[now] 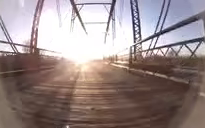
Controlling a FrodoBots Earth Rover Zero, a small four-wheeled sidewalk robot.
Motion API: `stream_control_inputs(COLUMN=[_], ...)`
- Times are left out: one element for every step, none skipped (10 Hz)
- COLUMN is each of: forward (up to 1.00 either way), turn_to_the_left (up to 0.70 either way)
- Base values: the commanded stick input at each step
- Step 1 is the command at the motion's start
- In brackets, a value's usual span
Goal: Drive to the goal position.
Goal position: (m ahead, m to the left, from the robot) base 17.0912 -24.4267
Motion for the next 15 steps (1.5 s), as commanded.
stream_control_inputs(forward=[0.7, 0.7, 0.7, 0.7, 0.7, 0.7, 0.7, 0.7, 0.7, 0.7, 0.7, 0.7, 0.7, 0.7, 0.7], turn_to_the_left=[0.05, 0.11, 0.14, 0.14, 0.14, 0.14, 0.14, 0.14, 0.14, 0.14, 0.14, 0.14, 0.14, 0.14, 0.14])
